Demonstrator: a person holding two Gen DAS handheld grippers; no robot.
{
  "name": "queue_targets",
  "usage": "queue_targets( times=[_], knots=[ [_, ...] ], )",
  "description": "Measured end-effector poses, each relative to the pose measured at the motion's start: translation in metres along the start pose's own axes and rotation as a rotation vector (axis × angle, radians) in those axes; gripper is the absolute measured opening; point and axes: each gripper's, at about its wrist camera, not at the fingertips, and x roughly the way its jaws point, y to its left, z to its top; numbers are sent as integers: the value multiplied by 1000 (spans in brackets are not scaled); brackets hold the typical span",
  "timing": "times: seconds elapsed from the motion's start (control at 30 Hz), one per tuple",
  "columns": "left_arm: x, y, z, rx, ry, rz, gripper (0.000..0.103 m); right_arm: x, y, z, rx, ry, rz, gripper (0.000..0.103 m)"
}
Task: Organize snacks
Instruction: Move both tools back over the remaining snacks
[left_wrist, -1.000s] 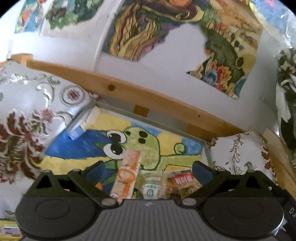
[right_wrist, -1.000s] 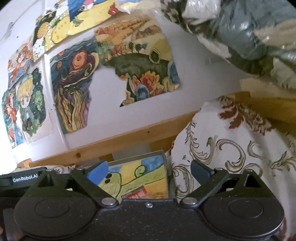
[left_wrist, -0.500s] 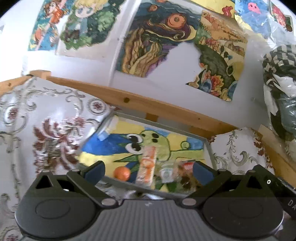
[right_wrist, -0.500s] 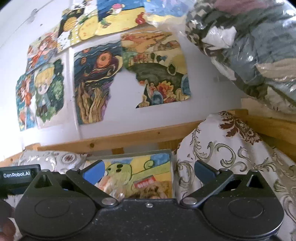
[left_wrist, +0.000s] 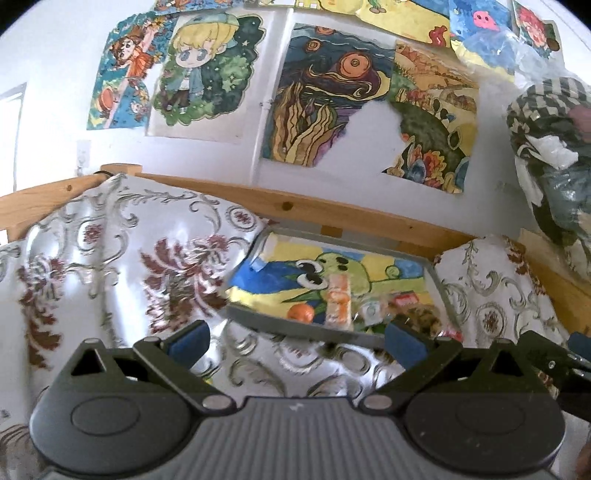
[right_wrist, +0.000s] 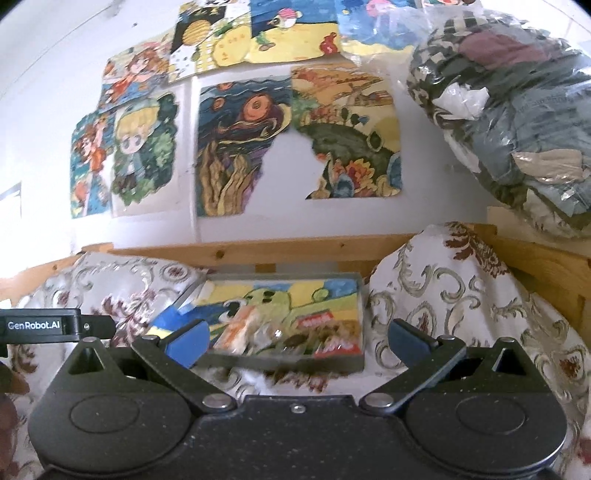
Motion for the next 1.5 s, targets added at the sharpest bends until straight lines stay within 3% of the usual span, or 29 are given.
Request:
queue_targets(
  times=[0.6, 0.83, 1.07, 1.5],
  knots=[
    [-46, 47, -51, 98, 86, 56, 103, -39, 59, -47, -71, 201, 67, 102],
    [-46, 57, -62, 146, 202, 120, 103, -39, 70, -58, -84, 293, 79, 102],
    [-40, 59, -70, 153, 313, 125, 103, -31, 77, -67, -108, 384, 80, 102],
    [-23, 63, -78, 124, 429, 131, 103, -12, 72, -74, -83, 496, 36, 102]
  ],
)
